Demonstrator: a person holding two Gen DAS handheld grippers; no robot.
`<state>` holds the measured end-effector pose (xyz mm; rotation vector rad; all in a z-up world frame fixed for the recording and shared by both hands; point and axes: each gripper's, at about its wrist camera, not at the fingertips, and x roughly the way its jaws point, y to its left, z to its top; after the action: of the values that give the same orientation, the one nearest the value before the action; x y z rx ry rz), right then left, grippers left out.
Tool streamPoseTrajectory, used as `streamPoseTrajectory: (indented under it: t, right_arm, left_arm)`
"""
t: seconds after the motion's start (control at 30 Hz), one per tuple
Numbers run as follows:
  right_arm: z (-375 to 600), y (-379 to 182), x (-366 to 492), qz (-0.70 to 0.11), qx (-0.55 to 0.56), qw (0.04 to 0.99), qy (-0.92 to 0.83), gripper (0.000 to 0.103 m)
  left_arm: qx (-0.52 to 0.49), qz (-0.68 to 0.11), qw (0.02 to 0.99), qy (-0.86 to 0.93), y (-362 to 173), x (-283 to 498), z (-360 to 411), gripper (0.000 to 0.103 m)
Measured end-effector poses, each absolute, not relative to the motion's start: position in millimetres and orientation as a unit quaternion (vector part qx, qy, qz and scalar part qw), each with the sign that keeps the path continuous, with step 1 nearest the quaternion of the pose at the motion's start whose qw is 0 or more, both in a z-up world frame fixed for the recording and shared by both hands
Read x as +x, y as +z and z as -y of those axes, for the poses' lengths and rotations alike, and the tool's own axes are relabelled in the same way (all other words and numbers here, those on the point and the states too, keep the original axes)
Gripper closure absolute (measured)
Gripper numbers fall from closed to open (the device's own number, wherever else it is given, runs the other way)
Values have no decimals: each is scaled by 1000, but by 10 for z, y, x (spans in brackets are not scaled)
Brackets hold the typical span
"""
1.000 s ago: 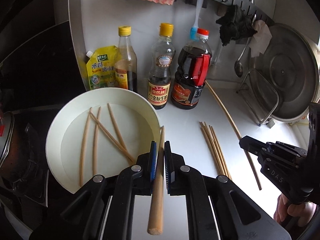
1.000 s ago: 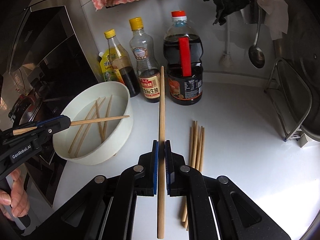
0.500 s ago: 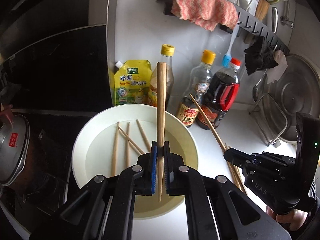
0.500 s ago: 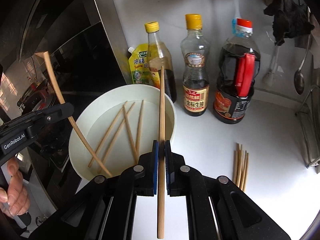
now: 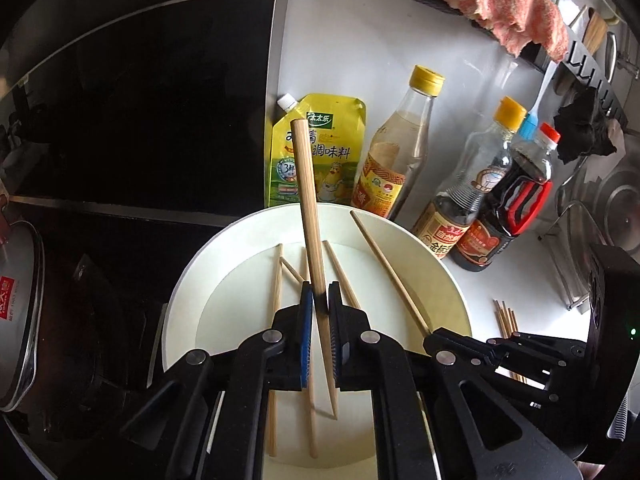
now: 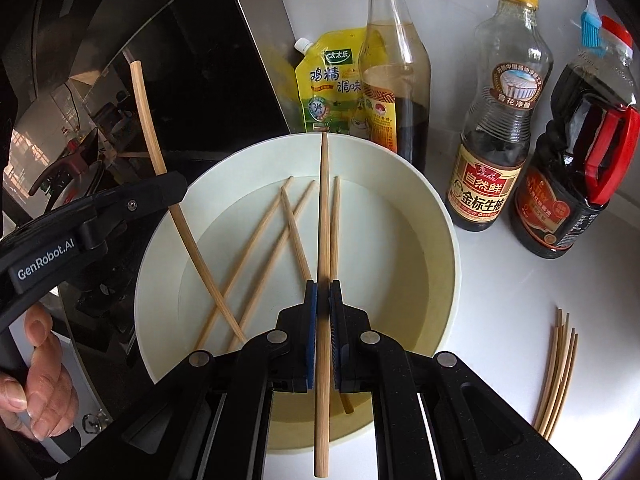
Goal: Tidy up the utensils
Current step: 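Open the left tool over the basin while the right tool releases its chopstick, then move both open tools back from the basin to the chopstick bundle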
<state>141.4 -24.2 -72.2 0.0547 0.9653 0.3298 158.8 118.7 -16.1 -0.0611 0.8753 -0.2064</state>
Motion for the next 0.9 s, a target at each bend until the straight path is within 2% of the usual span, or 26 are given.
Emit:
streamPoseTrajectory:
  t: [0.43,0.5,0.53,0.57,0.6,0.67,0.9]
  right_arm:
    - [213,-936,1565,-489,36,859,146,97]
    - [215,-918,1554,-488,34,861,140,92]
    - [220,-904,1550,-487,33,862,134,78]
    - [235,-884,1534,-483,36,865,131,74]
    - [252,-865,1519,-479,37,867,130,74]
    - [267,-823,1487,-476,38,869,129,74]
    - [286,-717,1276,-465,38,875,129,74]
  left_arm:
    - [-23,-485,870,-80,-581,1817,-1194,94]
    - [-24,-482,873,-72,-559,1802,-1231,81]
    - [-25,-478,875,-69,-539,1787,-1256,72]
    - [-26,-475,878,-64,-516,1769,-1281,64]
    - [-26,-471,880,-60,-493,1750,-1302,60]
    - [-22,-466,883,-50,-451,1707,-1338,44]
    - [-17,-452,892,-27,-322,1484,-1454,32]
